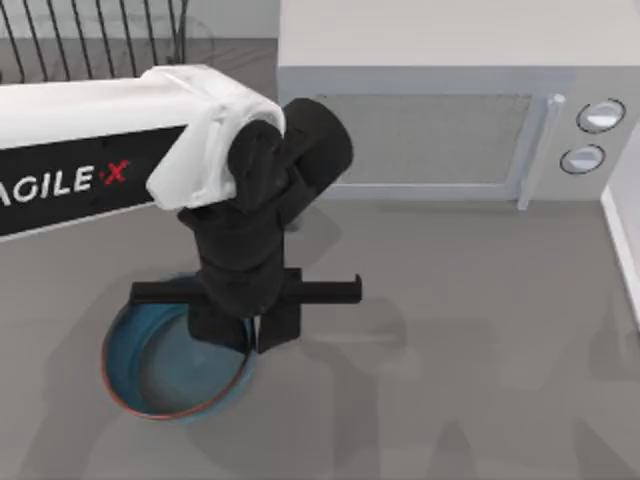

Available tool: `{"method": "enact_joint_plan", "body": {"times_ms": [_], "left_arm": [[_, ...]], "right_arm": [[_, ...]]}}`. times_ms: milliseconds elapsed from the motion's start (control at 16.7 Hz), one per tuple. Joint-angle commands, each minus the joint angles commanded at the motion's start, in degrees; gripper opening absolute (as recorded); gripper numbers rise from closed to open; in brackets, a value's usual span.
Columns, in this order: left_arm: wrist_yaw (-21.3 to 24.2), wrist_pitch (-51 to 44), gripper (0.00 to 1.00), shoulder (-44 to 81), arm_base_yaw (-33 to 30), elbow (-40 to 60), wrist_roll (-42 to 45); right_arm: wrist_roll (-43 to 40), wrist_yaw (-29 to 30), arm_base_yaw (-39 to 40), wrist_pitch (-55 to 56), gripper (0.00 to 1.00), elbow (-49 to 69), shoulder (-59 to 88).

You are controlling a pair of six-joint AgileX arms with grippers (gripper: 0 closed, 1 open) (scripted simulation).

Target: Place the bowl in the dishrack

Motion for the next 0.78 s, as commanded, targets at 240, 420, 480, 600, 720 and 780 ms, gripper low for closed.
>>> {"method": "enact_joint_plan", "body": {"times_ms": [240,420,480,600,720,780], "left_arm": [[0.0,-17.7,0.00,-1.7,-0.2,13.8,-0.2],[0.0,-27.5,0.00,-3.5,-0.1,22.6,-0.2],[0.0,-29.5,0.00,-4.0,0.0,24.7,-0.1],[0.0,-31.8,0.00,-4.8,0.0,26.9,0.0],[0.0,-32.0,0.00,-4.9,0.1,27.1,0.0],[0.0,-32.0,0.00,-4.9,0.1,27.1,0.0]], "right_arm": [[0.0,0.0,0.0,0.0,1.00,0.0,0.0],[0.0,0.0,0.0,0.0,1.00,0.0,0.0],[0.0,0.0,0.0,0.0,1.00,0.0,0.0],[0.0,0.0,0.0,0.0,1.00,0.0,0.0],[0.0,0.0,0.0,0.0,1.00,0.0,0.0],[0.0,0.0,0.0,0.0,1.00,0.0,0.0]]}}
